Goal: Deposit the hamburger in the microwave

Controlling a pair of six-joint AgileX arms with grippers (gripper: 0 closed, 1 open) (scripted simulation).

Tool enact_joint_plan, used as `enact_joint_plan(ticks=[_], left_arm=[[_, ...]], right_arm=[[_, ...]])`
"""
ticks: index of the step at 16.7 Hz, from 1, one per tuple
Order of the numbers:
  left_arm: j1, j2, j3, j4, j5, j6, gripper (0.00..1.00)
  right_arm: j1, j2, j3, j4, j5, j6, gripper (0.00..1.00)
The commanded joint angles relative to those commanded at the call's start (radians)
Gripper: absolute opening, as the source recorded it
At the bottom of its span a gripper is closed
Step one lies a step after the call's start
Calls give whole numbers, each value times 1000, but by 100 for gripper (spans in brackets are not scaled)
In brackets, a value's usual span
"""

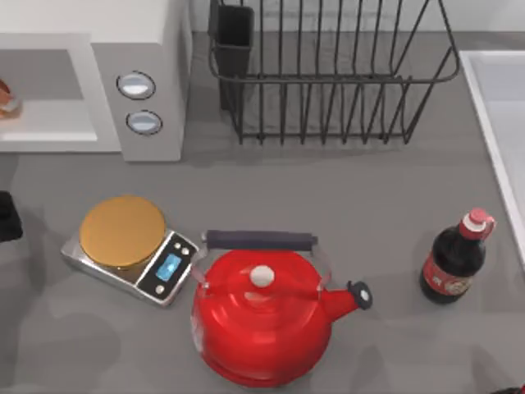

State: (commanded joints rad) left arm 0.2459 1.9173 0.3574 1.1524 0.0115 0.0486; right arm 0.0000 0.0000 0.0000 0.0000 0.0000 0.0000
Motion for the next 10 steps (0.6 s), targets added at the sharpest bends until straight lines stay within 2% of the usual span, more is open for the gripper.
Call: enact_joint_plan(ticks=[5, 10], left_arm=[[21, -86, 55, -38, 27, 9, 100], [39, -167, 69, -218, 60, 18, 100]], right_arm=[[0, 0, 0, 0, 0, 0, 100], [0, 0, 0, 0, 0, 0, 100]])
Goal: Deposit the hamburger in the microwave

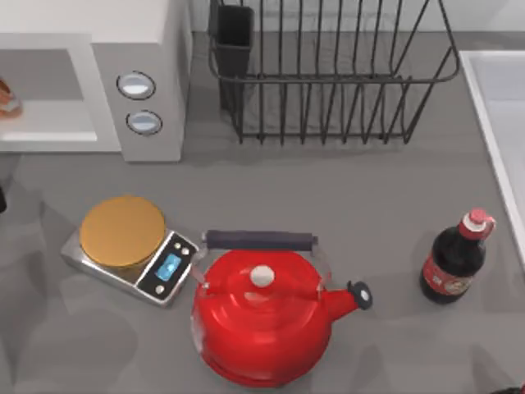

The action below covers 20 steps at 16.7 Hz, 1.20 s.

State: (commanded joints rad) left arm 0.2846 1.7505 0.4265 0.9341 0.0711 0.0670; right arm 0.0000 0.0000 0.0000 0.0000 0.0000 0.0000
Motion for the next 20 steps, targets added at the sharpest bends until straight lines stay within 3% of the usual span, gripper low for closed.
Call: enact_joint_plan(ticks=[10, 20], left_arm=[[-14, -198, -16, -409, -21, -5, 100], [-39, -359, 48, -452, -68, -21, 100]], right_arm=[[0, 0, 0, 0, 0, 0, 100], [0, 0, 0, 0, 0, 0, 100]])
